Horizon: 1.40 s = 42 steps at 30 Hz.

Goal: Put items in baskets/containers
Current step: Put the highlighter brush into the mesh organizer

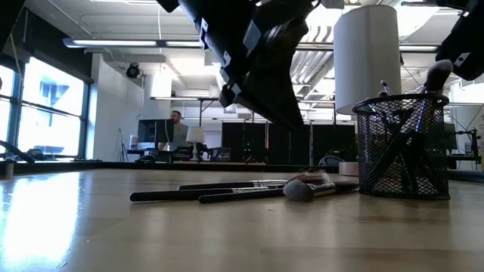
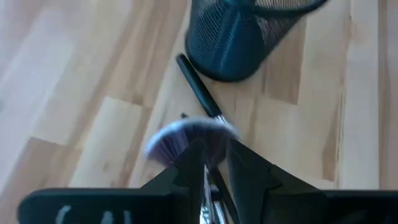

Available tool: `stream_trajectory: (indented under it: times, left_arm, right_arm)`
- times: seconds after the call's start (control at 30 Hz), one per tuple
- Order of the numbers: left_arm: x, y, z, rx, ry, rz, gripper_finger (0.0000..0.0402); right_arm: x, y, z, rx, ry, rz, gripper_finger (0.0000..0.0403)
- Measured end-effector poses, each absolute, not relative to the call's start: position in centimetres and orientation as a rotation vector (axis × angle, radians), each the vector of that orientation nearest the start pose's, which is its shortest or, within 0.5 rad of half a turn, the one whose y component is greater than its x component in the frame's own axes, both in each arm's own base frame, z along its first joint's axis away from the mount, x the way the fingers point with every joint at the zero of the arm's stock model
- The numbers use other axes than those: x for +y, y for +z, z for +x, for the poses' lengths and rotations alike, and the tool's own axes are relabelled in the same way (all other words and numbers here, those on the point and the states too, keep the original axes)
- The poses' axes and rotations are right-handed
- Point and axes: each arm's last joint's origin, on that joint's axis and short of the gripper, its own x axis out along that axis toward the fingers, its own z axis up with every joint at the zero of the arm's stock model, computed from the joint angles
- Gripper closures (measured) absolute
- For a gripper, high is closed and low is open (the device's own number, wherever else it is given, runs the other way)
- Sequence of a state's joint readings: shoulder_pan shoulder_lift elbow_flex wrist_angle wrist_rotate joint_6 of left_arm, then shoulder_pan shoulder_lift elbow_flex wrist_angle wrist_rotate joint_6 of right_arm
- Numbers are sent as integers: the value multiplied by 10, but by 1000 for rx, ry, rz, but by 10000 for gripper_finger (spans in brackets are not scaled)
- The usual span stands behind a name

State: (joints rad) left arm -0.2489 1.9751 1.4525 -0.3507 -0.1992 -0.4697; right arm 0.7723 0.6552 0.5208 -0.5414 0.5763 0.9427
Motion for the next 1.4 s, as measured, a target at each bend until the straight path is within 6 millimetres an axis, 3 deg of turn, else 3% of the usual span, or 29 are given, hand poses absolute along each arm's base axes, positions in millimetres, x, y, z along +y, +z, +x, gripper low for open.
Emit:
stream_trajectory:
  times: [0.07, 0.27, 0.77, 1.1, 1.23, 1.4]
  left_arm:
    - [-99, 202, 416, 830, 170, -237, 324]
    - [-100, 173, 422, 888, 199, -213, 310]
    - [-74, 173, 431, 881, 162, -232, 309]
    - [-79, 172, 430, 894, 160, -234, 309]
    - [-80, 150, 432, 939, 175, -222, 309]
    - [-82, 141, 436, 931, 170, -226, 309]
  right_arm:
    - [81, 234, 107, 547, -86, 492, 391]
    - [81, 234, 107, 526, -101, 496, 391]
    - [80, 235, 107, 504, -134, 510, 391]
    - [81, 234, 107, 534, -108, 505, 391]
    - [81, 233, 106, 561, -87, 504, 391]
    - [81, 231, 105, 597, -64, 501, 391]
